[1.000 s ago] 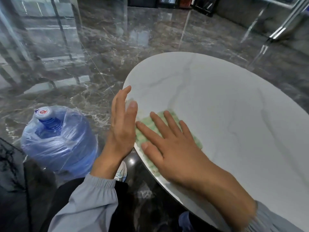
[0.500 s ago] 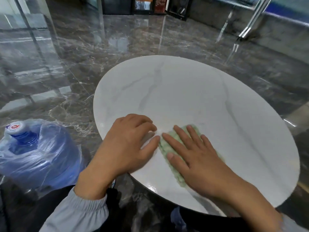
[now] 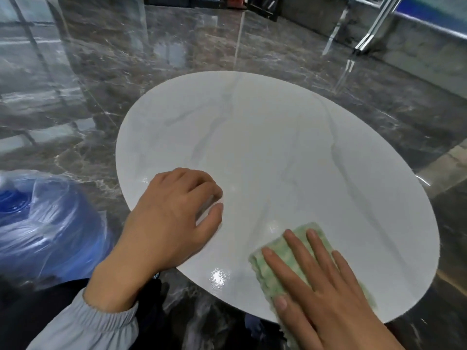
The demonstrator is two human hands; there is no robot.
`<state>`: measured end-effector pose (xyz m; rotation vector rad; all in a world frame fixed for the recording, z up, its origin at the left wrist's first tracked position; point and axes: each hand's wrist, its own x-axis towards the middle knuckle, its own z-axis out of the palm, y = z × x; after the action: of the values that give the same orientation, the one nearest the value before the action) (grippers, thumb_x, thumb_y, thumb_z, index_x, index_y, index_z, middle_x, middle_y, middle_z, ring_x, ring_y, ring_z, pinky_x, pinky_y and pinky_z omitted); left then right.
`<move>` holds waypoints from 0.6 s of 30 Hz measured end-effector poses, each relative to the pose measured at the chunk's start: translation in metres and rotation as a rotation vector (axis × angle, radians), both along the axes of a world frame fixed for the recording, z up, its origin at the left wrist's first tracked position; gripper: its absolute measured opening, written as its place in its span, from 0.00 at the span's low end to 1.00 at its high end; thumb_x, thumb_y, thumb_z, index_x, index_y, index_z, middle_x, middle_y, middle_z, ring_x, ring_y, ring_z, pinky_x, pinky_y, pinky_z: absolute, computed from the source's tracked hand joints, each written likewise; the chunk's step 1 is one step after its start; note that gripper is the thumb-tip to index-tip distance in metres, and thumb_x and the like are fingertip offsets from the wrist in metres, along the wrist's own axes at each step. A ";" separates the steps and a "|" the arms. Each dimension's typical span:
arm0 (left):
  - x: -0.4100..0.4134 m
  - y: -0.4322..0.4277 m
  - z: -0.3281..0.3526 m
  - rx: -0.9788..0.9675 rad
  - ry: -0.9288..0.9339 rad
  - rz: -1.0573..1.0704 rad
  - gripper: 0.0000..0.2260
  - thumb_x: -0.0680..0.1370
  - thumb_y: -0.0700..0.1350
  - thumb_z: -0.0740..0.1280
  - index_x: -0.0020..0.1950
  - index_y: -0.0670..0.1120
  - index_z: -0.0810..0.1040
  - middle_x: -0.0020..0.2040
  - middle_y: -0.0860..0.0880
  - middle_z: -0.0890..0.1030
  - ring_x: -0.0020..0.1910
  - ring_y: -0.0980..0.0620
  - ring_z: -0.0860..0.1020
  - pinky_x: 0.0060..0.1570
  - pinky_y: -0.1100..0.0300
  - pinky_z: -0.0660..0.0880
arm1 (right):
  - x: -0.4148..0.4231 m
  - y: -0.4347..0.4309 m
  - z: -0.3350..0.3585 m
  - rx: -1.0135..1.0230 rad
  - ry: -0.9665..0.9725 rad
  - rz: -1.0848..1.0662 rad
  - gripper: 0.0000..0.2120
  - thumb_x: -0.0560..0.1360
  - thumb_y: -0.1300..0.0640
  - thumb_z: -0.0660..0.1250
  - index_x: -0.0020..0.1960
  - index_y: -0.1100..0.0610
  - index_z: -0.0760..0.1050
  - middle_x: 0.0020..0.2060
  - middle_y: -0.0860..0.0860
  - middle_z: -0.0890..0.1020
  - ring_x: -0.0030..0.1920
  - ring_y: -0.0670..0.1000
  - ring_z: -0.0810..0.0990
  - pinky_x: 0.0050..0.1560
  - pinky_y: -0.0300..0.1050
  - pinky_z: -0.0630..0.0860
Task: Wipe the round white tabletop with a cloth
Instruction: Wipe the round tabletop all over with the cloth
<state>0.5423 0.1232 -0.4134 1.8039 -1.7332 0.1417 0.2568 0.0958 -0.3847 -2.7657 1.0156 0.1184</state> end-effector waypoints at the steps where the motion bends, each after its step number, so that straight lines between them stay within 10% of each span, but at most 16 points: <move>1: 0.000 0.001 -0.001 0.001 -0.006 0.007 0.10 0.80 0.53 0.67 0.55 0.51 0.84 0.55 0.54 0.82 0.56 0.48 0.80 0.58 0.49 0.72 | 0.001 -0.001 0.001 -0.001 0.017 -0.016 0.26 0.83 0.35 0.43 0.81 0.31 0.52 0.83 0.43 0.54 0.82 0.51 0.48 0.74 0.53 0.54; 5: 0.000 -0.001 0.002 0.010 -0.039 0.010 0.09 0.79 0.52 0.68 0.55 0.50 0.84 0.55 0.53 0.82 0.55 0.45 0.80 0.56 0.47 0.73 | 0.040 -0.044 -0.004 0.061 -0.038 -0.122 0.25 0.77 0.29 0.34 0.73 0.21 0.32 0.77 0.30 0.30 0.76 0.40 0.24 0.78 0.51 0.32; 11: -0.002 -0.002 0.006 0.037 -0.042 0.016 0.09 0.79 0.53 0.68 0.54 0.51 0.83 0.55 0.53 0.82 0.55 0.45 0.80 0.55 0.47 0.73 | 0.121 -0.123 0.001 0.084 -0.015 -0.166 0.26 0.85 0.38 0.41 0.81 0.31 0.40 0.83 0.42 0.38 0.81 0.52 0.31 0.79 0.61 0.33; 18: -0.001 0.001 0.001 0.016 -0.041 0.012 0.09 0.80 0.52 0.68 0.55 0.50 0.83 0.56 0.54 0.82 0.55 0.46 0.80 0.56 0.47 0.73 | 0.023 -0.022 -0.005 0.003 0.000 -0.076 0.26 0.81 0.33 0.35 0.79 0.27 0.40 0.83 0.39 0.40 0.82 0.50 0.35 0.79 0.56 0.40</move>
<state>0.5410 0.1242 -0.4123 1.8350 -1.7559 0.1716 0.2795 0.0735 -0.3900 -2.7197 1.1184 0.1086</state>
